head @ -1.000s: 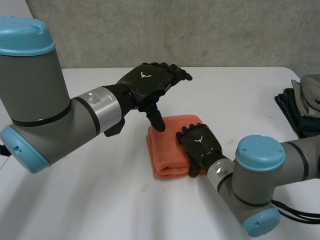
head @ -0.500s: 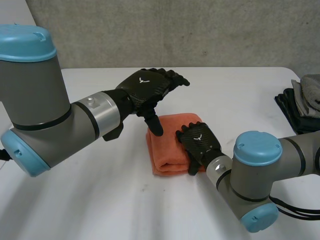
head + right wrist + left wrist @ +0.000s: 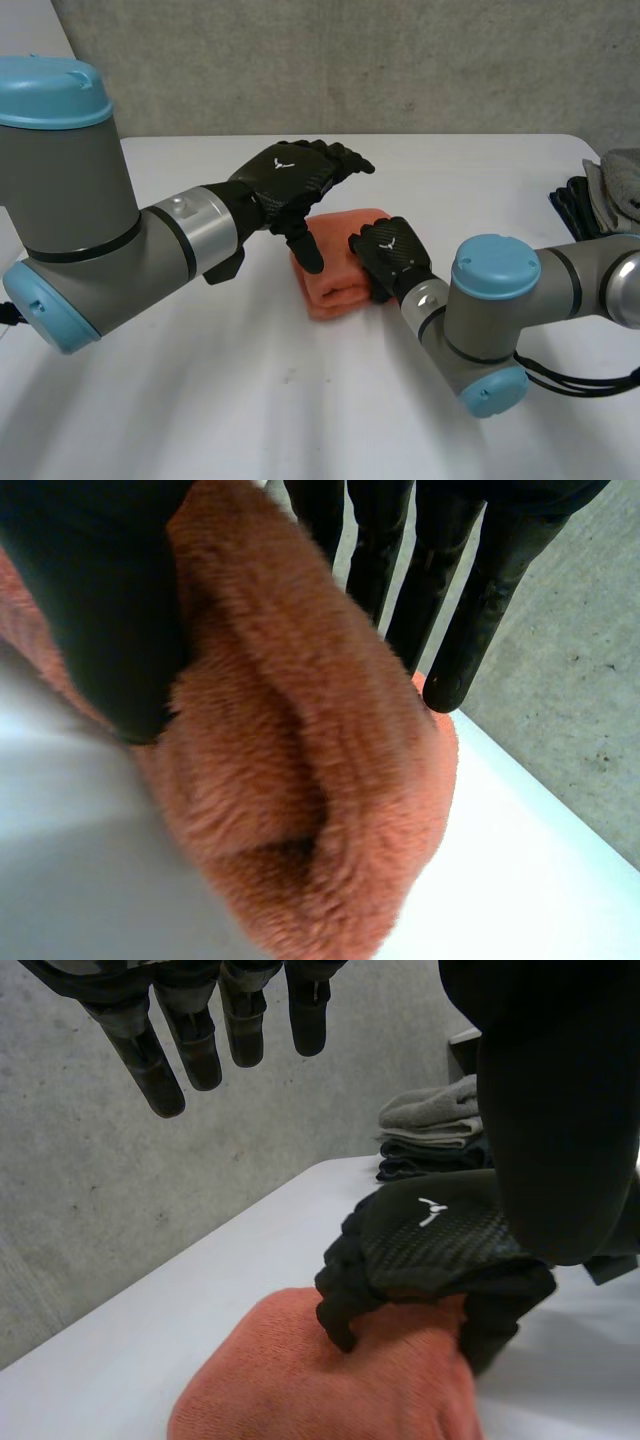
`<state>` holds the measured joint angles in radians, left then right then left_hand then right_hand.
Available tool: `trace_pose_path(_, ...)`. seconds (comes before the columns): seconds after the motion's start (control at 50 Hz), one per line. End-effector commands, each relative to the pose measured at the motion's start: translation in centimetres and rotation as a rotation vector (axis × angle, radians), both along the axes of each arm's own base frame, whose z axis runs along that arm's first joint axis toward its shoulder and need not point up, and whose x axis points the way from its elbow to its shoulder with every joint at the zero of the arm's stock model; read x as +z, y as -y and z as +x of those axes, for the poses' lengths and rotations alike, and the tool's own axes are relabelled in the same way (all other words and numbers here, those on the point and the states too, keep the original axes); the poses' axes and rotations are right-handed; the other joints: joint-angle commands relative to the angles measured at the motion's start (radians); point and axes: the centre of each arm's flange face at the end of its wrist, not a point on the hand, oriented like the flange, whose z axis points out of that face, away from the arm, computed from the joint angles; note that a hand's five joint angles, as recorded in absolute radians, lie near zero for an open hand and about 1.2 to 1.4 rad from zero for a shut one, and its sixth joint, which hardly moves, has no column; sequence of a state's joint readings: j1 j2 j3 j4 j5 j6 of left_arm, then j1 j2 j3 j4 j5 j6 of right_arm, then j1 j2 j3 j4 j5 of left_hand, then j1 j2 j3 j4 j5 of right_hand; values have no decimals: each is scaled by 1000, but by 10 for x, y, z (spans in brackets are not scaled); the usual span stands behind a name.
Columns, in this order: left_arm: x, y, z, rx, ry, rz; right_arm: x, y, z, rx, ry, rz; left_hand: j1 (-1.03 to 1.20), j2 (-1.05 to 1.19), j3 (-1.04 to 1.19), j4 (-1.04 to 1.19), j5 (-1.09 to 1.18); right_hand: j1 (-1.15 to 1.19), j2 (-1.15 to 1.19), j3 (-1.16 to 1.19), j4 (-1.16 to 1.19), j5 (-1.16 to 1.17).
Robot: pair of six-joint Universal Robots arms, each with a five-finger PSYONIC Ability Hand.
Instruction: Fold the laundry.
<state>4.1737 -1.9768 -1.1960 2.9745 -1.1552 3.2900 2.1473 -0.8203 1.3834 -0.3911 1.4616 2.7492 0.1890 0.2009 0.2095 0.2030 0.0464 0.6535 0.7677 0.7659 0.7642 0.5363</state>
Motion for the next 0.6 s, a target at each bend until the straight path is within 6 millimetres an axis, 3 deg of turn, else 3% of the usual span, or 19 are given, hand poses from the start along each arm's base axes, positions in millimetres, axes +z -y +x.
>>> trace_pose_path(0.02, -2, 1, 3, 9, -5, 21, -10, 13, 7, -1, -14, 16, 7, -5, -14, -7, -25, 743, 629, 630, 632, 685)
trace_pose_path(0.14, -5, 2, 5, 17, -4, 34, -2, 19, 3, -15, -26, 27, 7, -5, -14, -7, -25, 743, 629, 630, 632, 685)
trace_pose_path(0.28, -5, 2, 6, 18, -2, 35, 27, 65, -61, -168, -74, 4, 7, -5, -14, -7, -25, 743, 629, 630, 632, 685)
trace_pose_path(0.3, -5, 2, 6, 18, -3, 35, 33, 75, -77, -195, -110, -24, 7, -5, -14, -7, -25, 743, 629, 630, 632, 685)
trace_pose_path(0.4, -3, 3, 8, 24, -5, 32, 46, 100, -117, -228, -235, -110, 4, -8, -17, -10, -28, 743, 629, 630, 632, 685)
trace_pose_path(0.56, -6, 2, 9, 27, -2, 43, 61, 133, -142, -140, -258, -218, 4, -8, -17, -10, -28, 743, 629, 630, 632, 685)
trace_pose_path(0.6, -7, 2, 9, 27, -2, 43, 74, 147, -146, -132, -229, -267, 4, -8, -17, -10, -28, 743, 629, 630, 632, 685)
